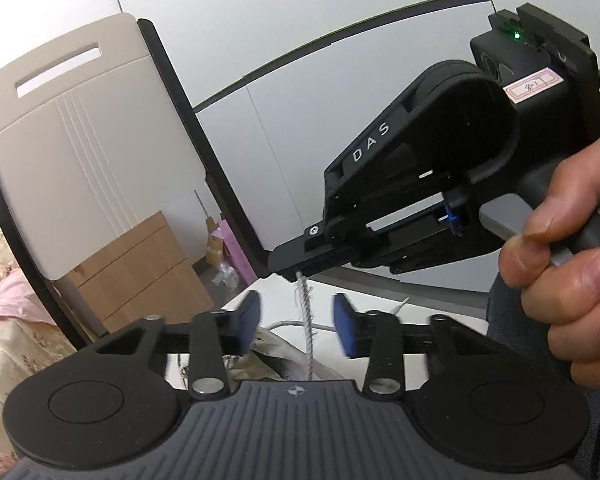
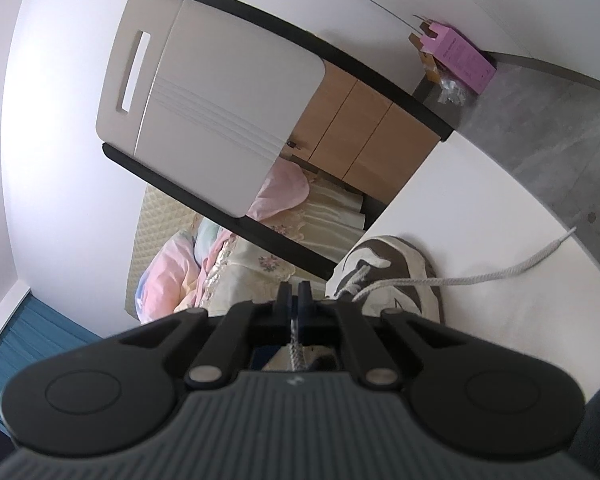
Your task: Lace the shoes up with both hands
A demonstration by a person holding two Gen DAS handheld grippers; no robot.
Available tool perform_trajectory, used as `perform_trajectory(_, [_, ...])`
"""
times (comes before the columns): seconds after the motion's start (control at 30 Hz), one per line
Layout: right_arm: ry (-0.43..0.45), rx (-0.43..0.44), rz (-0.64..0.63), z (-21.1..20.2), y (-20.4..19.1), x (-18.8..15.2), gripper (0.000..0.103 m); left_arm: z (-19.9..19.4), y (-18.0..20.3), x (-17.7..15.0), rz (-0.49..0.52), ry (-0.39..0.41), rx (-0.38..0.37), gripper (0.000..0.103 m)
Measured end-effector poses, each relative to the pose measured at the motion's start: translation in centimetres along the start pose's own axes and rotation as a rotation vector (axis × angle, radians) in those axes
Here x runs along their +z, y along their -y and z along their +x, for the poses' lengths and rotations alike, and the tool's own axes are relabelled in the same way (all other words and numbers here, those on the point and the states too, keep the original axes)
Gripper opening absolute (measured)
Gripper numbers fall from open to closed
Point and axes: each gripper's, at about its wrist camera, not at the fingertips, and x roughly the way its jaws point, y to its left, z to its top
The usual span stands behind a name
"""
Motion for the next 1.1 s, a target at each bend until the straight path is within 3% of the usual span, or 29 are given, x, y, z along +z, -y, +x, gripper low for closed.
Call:
perform_trajectory(0.07, [-0.006, 0.0, 0.004, 0.2, 0.0, 0.0, 0.003, 0.1, 0.1, 0.0, 0.008, -0.003, -0.006, 0.016])
perform_trajectory(0.17, [-0.008, 0.0, 0.008, 0.2, 0.0, 0.0, 0.003, 0.0, 0.1, 0.0, -0.001, 0.001, -0.007, 0.015])
perform_trajectory(0.33, [-0.018, 0.007, 0.017, 0.4, 0.1, -0.1, 0.003, 0.0, -0.1, -0.1, -0.019, 0.008, 0.001, 0.002])
perform_trajectory(0.43, [-0.002, 0.048, 0.047, 0.1, 0.3, 0.1, 0.005, -0.4, -0.4, 0.1, -0.044, 0.052, 0.016, 0.002])
perform_trajectory(0.63, [0.042, 0.064, 0.04, -0.6, 0.1, 0.6, 0.008, -0.2, -1.6, 0.3, -0.065, 0.034, 0.031, 0.002])
perform_trajectory(0.73, [0.042, 0.019, 0.017, -0.6, 0.1, 0.8, 0.008, -0.5, -2.8, 0.0, -0.065, 0.018, 0.04, 0.002])
perform_trajectory(0.83, [0.015, -0.057, -0.021, 0.1, -0.1, 0.7, 0.009, -0.4, -4.2, -0.1, -0.002, 0.003, 0.066, 0.003])
perform_trajectory(0.9, [0.007, -0.103, -0.06, 0.6, -0.4, 0.4, 0.022, -0.4, -5.7, 0.0, 0.03, 0.005, 0.093, 0.003])
perform_trajectory(0.93, [0.007, -0.114, -0.083, 0.8, -0.6, 0.3, 0.033, -0.6, -6.6, 0.0, 0.037, 0.005, 0.084, 0.003])
perform_trajectory(1.1, [-0.024, -0.153, -0.204, 2.1, -1.6, -0.4, 0.034, -0.2, -9.5, -0.8, 0.091, -0.015, 0.015, 0.003])
